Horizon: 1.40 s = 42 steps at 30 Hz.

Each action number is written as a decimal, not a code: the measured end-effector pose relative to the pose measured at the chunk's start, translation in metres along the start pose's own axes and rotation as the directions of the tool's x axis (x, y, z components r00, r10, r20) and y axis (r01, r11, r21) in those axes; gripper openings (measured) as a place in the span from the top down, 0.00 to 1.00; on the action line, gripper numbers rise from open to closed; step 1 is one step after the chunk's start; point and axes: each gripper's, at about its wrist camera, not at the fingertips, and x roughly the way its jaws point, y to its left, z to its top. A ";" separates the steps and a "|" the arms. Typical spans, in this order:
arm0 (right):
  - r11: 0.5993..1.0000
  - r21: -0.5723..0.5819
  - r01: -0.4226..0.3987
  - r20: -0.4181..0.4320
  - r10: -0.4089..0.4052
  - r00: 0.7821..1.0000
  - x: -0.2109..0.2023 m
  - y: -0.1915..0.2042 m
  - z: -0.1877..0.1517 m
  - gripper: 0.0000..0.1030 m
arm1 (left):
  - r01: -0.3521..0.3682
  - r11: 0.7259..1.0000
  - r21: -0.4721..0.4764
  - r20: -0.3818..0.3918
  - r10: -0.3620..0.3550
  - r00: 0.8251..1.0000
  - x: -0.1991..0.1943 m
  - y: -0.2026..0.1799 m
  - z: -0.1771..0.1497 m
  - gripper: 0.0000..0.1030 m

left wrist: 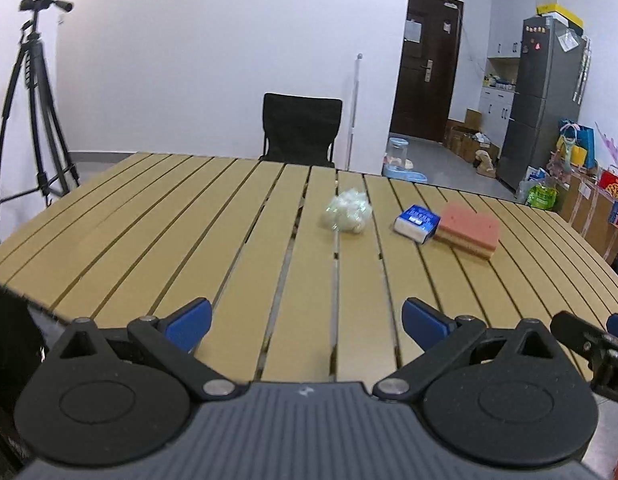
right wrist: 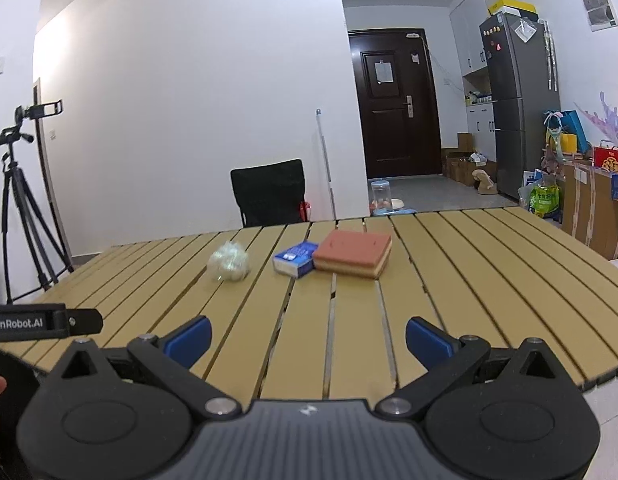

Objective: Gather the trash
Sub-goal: 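Grasp the pink sponge with the right tool while the left tool grasps the clear plastic bag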

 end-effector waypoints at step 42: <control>0.982 0.056 0.183 -0.265 -0.162 0.951 0.278 -0.054 0.102 0.00 | 0.005 0.999 0.054 -0.226 0.007 0.974 0.289 -0.044 0.099 0.35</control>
